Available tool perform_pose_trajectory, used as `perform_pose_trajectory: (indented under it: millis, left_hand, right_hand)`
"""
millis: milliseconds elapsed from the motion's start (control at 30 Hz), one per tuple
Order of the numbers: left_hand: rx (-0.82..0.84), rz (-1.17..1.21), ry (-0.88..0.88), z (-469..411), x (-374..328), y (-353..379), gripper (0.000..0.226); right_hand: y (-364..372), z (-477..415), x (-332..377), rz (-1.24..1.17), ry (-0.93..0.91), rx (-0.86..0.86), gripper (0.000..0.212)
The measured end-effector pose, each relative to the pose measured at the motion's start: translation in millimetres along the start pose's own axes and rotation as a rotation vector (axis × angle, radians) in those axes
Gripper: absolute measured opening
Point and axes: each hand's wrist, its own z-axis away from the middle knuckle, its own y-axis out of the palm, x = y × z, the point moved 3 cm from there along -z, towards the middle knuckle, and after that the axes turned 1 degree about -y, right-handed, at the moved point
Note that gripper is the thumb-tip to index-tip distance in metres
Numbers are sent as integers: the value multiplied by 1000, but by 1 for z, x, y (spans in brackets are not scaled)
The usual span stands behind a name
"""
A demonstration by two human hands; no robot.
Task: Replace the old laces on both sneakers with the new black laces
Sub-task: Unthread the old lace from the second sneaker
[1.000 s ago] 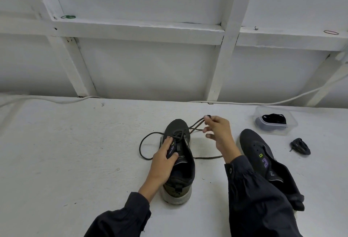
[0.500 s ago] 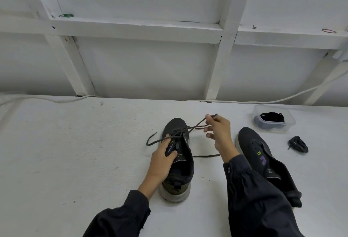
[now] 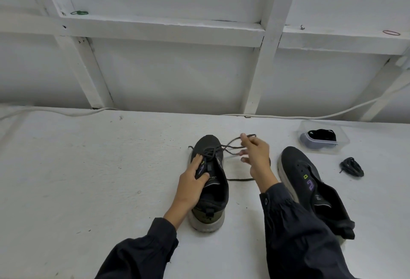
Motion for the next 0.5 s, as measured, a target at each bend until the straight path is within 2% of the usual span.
perform_pose_trajectory:
  millis: [100,167,233,333,400,433,500]
  left_hand:
    - [-6,-15,9,-1,1,0,58]
    - [-6,-13,11,-1,1,1,59]
    - [0,-3,7,0,1,1,58]
    - [0,12,0,-1,2,1,58]
    - [-2,20,-1,-2,3,1,58]
    - [-3,25,-3,-2,4,1,59]
    - [-6,29,0,-3,4,1,59]
  right_hand:
    - [18,21,-10,246,34,287,22]
    - [24,24,-11,298,-10,359,14]
    - [22,17,-7,278,-59,290,9]
    - [2,-6,0,16,-51,-19,8]
    - [-6,-12,0,-99,-21,-126,12]
    - [-5,-10,0,-71,-7,-89,15]
    - [6,2,-4,96,22,105,27]
